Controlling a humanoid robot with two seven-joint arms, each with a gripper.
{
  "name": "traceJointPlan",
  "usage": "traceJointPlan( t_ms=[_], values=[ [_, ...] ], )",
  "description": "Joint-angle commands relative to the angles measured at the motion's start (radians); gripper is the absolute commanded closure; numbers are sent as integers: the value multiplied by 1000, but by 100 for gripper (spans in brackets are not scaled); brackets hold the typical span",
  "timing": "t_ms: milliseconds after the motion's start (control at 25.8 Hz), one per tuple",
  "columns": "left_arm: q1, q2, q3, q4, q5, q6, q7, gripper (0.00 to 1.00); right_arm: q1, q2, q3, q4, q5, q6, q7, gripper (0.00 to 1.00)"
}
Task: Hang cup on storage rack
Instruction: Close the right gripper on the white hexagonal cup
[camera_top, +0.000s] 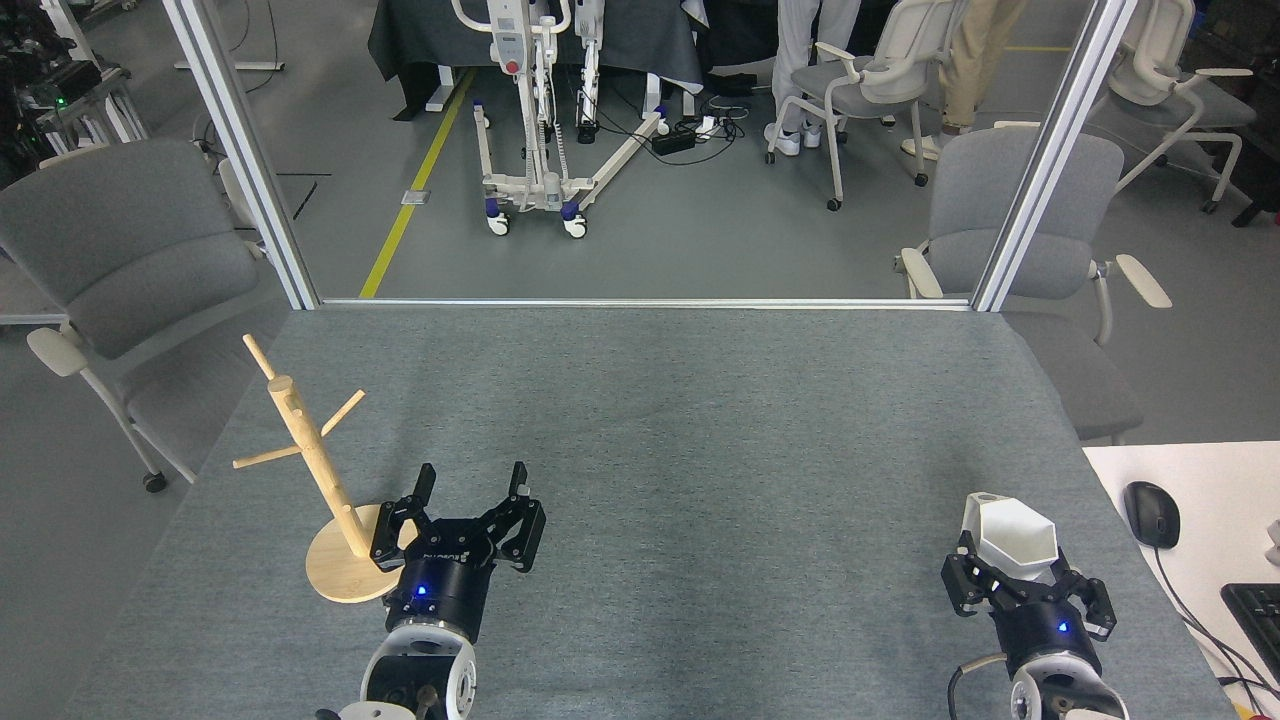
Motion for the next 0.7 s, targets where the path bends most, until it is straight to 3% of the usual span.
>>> traceJointPlan(
  t_ms=[0,271,658],
  values=[
    [1,0,2,0,0,0,0,1,-18,-1,0,25,-1,0,-4,0],
    [0,0,2,2,0,0,0,1,-70,-21,-3,88,-1,4,-4,0],
    [8,0,0,-1,0,-1,0,1,-71,-21,-3,91,-7,0,-4,0]
  ],
)
